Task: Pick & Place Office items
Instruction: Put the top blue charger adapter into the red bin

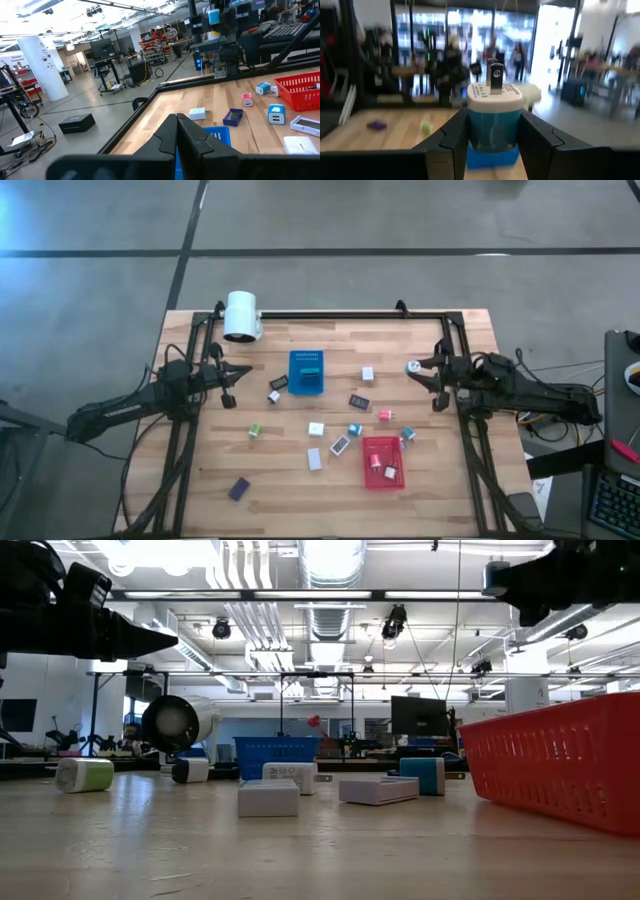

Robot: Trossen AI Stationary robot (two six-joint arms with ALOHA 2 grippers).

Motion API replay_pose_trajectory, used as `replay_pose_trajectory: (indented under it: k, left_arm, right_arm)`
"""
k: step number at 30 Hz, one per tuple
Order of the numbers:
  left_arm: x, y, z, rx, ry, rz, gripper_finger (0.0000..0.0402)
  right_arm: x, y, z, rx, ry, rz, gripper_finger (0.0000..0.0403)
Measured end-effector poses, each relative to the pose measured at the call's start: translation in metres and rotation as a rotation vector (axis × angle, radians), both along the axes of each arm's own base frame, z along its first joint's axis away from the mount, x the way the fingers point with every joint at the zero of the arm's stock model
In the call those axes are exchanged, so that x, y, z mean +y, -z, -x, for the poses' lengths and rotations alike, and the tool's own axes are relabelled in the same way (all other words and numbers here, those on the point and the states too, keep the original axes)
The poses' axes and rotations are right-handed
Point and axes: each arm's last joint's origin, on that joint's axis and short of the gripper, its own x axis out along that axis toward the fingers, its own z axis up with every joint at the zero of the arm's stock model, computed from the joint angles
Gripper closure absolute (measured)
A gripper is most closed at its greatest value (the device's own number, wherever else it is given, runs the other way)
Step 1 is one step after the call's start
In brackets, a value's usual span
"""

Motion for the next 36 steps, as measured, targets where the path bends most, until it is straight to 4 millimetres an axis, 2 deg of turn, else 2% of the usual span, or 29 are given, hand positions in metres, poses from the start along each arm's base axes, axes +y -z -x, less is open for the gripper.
replay_pose_trajectory:
  k: [5,12,16,21,28,36]
  left_arm:
    - [0.000,0.000,0.000,0.000,0.000,0.000,0.0388]
    - [0.000,0.001,0.000,0.001,0.001,0.022,0.0390]
    - [0.000,0.002,0.000,0.012,0.001,0.033,0.0389]
    - [0.000,0.002,0.000,0.014,0.001,0.037,0.0389]
    - [0.000,0.002,0.000,0.013,0.001,0.037,0.0392]
    - [0.000,0.002,0.000,0.015,0.001,0.033,0.0392]
  right_arm:
    - [0.001,-0.033,-0.017,0.171,-0.038,-0.034,0.0275]
    - [0.012,-0.062,-0.060,0.527,-0.144,0.002,0.0275]
    - [0.027,-0.076,-0.086,0.680,-0.226,0.015,0.0280]
    - [0.057,-0.082,-0.114,0.872,-0.334,0.034,0.0279]
    - [0.098,-0.062,-0.148,1.213,-0.376,0.063,0.0280]
    - [0.128,-0.015,-0.176,1.561,-0.390,0.142,0.0278]
